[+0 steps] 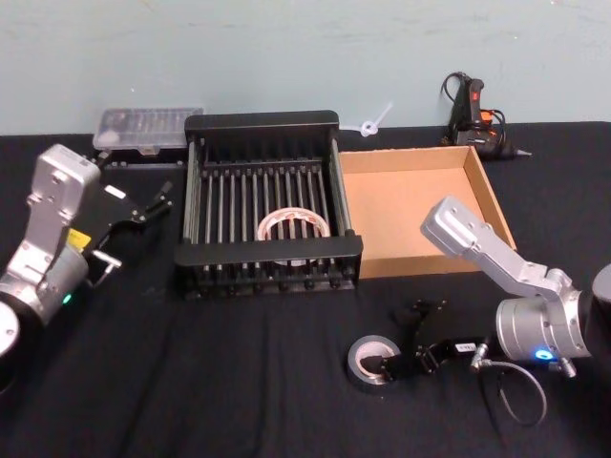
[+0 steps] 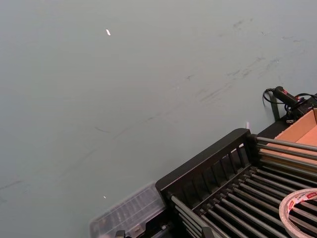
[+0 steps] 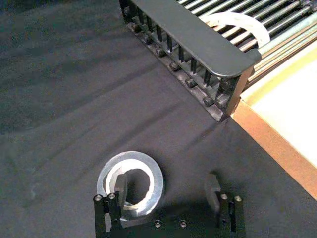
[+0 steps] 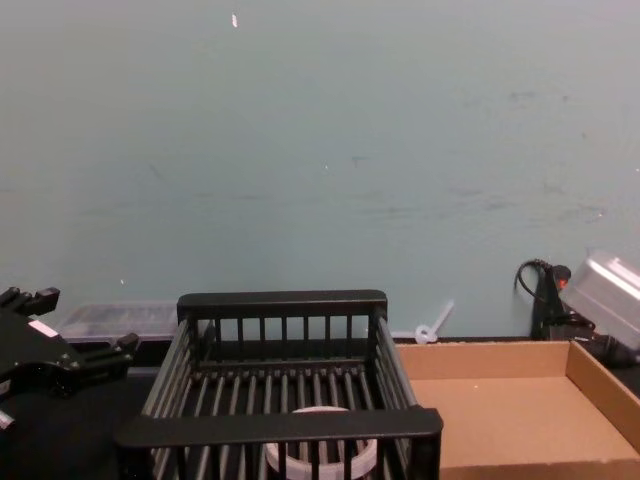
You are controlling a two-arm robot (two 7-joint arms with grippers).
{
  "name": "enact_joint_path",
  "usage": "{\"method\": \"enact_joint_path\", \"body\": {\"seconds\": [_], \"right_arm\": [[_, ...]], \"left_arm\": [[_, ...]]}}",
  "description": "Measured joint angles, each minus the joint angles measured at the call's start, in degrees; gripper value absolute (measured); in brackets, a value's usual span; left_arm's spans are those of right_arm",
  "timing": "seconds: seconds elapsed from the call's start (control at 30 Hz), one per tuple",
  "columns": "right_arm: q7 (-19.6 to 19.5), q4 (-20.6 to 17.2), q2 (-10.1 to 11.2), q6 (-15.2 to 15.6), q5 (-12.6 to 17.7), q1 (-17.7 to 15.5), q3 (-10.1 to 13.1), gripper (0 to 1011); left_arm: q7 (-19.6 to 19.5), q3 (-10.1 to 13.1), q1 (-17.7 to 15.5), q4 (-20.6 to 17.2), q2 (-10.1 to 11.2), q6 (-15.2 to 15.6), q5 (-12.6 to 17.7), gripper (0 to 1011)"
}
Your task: Pick up the white tape and place it into the black box , Pick up the silver tape and place it into the brown box.
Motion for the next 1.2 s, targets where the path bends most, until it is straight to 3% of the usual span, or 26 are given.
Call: {"method": "enact_joint_path", "body": {"seconds": [0.67, 1.2], "right_arm": [[-0.10, 0.00, 0.02, 0.04, -0.05, -0.03, 0.01, 985], [-0.10, -0.07, 0.02, 0.05, 0.02, -0.04, 0.06, 567]], "left_arm": [[0.00, 0.00, 0.00, 0.00, 0.00, 0.00, 0.00, 1001], [0.00, 0.00, 0.00, 0.00, 0.00, 0.00, 0.00, 1002]]}}
